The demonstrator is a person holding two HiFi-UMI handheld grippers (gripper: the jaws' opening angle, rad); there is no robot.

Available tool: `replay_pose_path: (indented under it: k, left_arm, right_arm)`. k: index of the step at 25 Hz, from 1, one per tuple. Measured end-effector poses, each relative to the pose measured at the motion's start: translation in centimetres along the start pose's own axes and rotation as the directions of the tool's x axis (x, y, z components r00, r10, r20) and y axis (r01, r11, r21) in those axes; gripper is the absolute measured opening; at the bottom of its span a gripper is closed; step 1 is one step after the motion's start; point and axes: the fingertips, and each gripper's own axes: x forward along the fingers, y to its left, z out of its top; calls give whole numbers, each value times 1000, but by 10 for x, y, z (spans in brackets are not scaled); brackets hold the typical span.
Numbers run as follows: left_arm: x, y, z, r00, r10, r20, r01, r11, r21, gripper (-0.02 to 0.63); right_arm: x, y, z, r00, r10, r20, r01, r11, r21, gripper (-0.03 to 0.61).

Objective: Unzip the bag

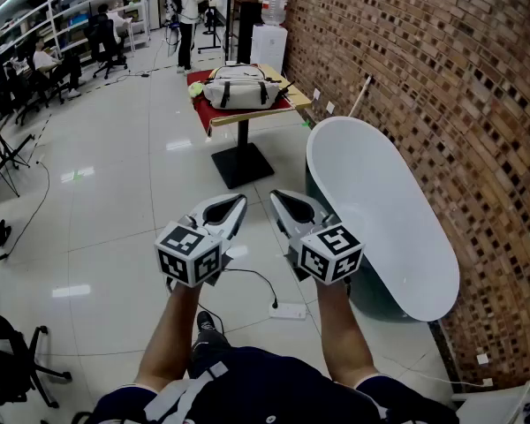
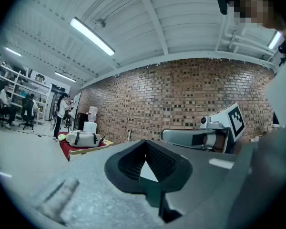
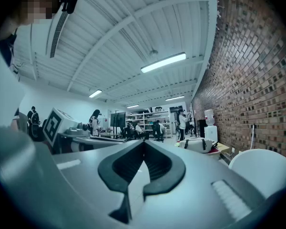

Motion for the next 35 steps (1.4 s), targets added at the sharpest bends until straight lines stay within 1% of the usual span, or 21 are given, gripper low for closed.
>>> replay_pose_path:
  k: [6,10,12,17,20,22,27,31,33,35]
  left_arm:
    - [10,65,1,1000,-13,-16,13,1000,7,2]
    - [19,121,4,999,-23,-32,24,999,35,2]
    - [24,145,6,998,-39,-38,40,999,32,2]
    - [32,192,10,994,-93,-60,95,995,29,2]
    - [40,223,16,994,-92,-56,94,995,35,2]
    - [47,235,17,995,-91,-49,92,995,28,2]
    - [77,262,11,995,-84,-51,84,996,13,2]
    - [119,280,7,995,-78,-67,79,997,5,2]
    - [143,290,5,996,-62,-71,63,998,7,2]
    - [166,305,3,997,-29,-75,31,999,17,2]
  right_arm:
    - [63,-10,-3,1000,-11,-11,11,1000,-3,3]
    - [112,-19,-3,999,-33,-21,33,999,-4,4]
    - [136,-22,-3,998,-46,-34,46,999,-5,3]
    - [186,-29,0,994,-93,-50,92,996,-11,3]
    - [208,-34,5,993,-109,-46,108,994,-24,3]
    - [217,-41,2,992,-116,-56,114,993,-26,5]
    - [241,-74,-7,990,-117,-79,116,993,-16,3]
    - [263,-117,-12,992,-101,-75,101,995,-6,5]
    - [276,-141,-12,995,-82,-65,82,997,-4,4]
    - [289,-165,-12,997,-56,-50,56,998,1,5]
